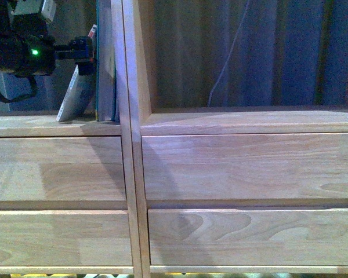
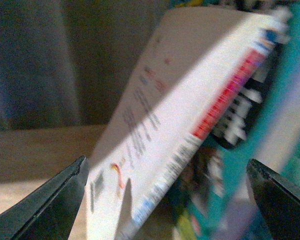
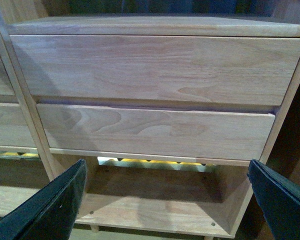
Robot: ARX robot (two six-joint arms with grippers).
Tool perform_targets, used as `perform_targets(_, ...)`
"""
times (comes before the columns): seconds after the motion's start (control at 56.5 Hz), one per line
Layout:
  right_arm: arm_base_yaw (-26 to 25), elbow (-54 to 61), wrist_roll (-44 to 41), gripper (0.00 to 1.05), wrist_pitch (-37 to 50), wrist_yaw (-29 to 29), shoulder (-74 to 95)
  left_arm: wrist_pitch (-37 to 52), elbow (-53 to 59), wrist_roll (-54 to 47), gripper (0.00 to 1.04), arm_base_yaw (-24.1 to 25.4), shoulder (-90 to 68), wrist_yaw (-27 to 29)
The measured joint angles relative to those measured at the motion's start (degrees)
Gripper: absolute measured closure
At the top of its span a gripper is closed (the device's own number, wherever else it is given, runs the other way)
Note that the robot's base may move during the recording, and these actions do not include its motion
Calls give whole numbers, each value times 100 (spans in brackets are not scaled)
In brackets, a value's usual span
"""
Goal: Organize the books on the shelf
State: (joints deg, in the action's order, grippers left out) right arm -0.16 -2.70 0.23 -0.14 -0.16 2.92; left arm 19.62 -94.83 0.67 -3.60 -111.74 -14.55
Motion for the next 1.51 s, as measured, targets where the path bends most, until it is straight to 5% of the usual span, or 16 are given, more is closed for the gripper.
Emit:
perform_targets(0.266,0,-2,0,7,0,0,0,595,2577,31,7,90,1700,302)
perform_targets(0.514,0,-2,0,7,0,2,-2,664,4741,337,7,1001,4555,-413)
perform_targets(0.62,0,0,0,7,0,0,-2,-404,5582,120,25,1073,5801,584)
perform_targets(0.868,2,0,2,8,0,2,-2,2,7276,13,71,881,6972,925)
perform_targets(1.045,4,131,-2,38,7,-7,-175,173,7930,2,103,398,7464,1412)
perform_targets(1.399,4,177,-17,102,4,2,-251,166,8743,-15,102,374,8317,1445)
perform_targets(1.505,4,177,-7,102,4,0,-254,66,8887,-15,102,374,8555,1451)
